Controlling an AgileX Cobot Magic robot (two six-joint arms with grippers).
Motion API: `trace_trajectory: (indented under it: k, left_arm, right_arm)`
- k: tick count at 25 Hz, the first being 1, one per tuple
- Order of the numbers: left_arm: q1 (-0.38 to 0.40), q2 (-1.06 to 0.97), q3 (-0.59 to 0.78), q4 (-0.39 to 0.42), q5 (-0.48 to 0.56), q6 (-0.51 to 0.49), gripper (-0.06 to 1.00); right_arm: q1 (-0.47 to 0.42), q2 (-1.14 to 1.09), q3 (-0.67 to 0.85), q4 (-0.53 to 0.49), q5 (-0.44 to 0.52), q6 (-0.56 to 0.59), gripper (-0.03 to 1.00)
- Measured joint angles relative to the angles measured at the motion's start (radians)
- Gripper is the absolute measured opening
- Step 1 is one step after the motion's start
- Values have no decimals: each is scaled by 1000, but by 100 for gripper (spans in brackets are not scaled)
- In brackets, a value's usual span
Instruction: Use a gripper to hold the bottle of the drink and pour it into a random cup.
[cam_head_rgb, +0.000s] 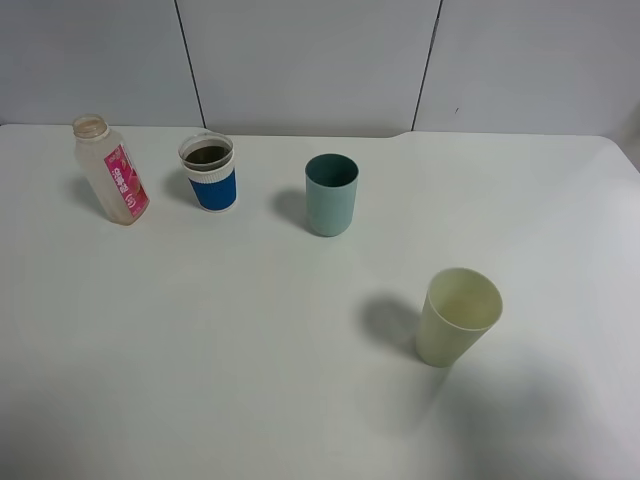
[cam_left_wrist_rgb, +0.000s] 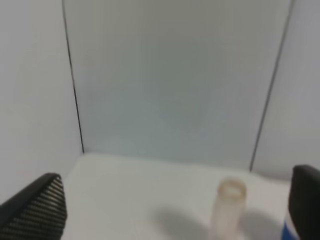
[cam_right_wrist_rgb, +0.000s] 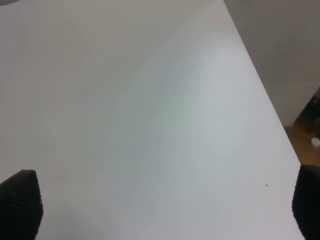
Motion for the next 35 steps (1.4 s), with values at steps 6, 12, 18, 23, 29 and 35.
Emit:
trace_trajectory:
  k: [6, 12, 18, 23, 29, 35]
  left_arm:
    - [0, -105, -23, -57, 236, 85, 84]
    - [0, -185, -23, -84, 365, 85, 82]
    - [0, -232, 3, -70, 472, 93, 82]
    - [0, -243, 92, -64, 471, 96, 82]
    - [0, -243, 129, -60, 492, 96, 82]
    - [0, -243, 131, -56, 500, 95, 82]
  right_arm:
    - [0, 0, 0, 0, 0, 0, 100]
    - [0, 0, 0, 0, 0, 0, 100]
    - [0, 0, 0, 0, 0, 0, 100]
    - [0, 0, 0, 0, 0, 0, 100]
    - [0, 0, 0, 0, 0, 0, 100]
    - [0, 0, 0, 0, 0, 0, 100]
